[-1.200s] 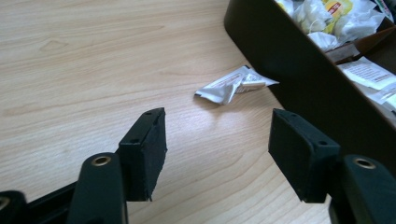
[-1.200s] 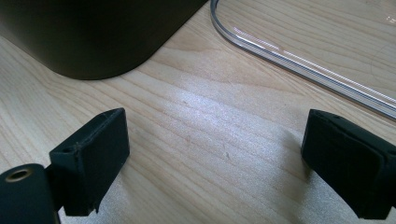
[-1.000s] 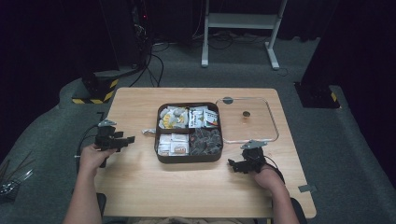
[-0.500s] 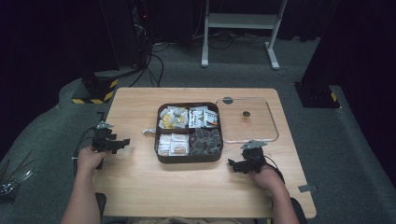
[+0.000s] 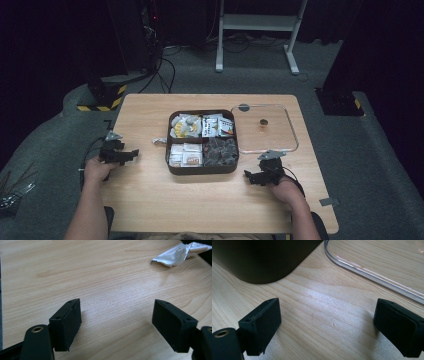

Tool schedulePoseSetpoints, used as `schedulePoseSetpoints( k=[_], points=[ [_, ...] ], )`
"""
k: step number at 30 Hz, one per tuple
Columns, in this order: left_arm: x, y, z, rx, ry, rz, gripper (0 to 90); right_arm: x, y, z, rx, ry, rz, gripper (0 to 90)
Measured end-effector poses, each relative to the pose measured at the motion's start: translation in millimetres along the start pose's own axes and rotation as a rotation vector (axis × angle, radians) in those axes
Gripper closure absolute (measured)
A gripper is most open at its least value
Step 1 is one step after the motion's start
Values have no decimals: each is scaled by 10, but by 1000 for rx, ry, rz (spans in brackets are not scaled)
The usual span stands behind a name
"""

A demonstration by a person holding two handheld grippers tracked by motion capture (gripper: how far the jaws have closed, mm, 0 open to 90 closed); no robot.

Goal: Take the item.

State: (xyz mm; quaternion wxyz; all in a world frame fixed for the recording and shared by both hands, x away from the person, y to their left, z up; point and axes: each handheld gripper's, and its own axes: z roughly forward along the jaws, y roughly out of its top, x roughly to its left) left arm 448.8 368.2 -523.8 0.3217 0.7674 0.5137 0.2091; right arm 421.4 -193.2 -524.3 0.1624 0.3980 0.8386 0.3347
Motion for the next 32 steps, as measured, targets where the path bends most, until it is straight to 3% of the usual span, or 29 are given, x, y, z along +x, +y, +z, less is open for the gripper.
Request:
schedulePoseSetpoints(
  k=[1, 5, 14, 23, 26, 27, 28, 32],
  points=[
    [-5, -17, 14, -11, 1, 12, 214, 0, 0, 0, 0, 0, 0, 76],
    [-10, -46, 31, -41, 14, -5, 157, 2, -1, 2, -2, -2, 0, 76],
    [-17, -41, 33, -39, 38, -20, 155, 3, -2, 1, -2, -2, 3, 76],
    [-39, -34, 42, -32, 81, -60, 137, 4, -1, 2, -3, -2, 3, 76],
    [-62, -24, 54, -24, 113, -89, 98, 4, -1, 2, -3, -2, 4, 76],
    [-89, -23, 59, -14, 150, -127, 73, 5, -1, 3, -3, -2, 5, 76],
    [-89, -23, 59, -14, 150, -127, 61, 4, -1, 3, -3, -2, 3, 76],
    [-144, -12, 74, 10, 215, -196, 2, 3, 0, 4, -3, -2, 3, 76]
  ],
)
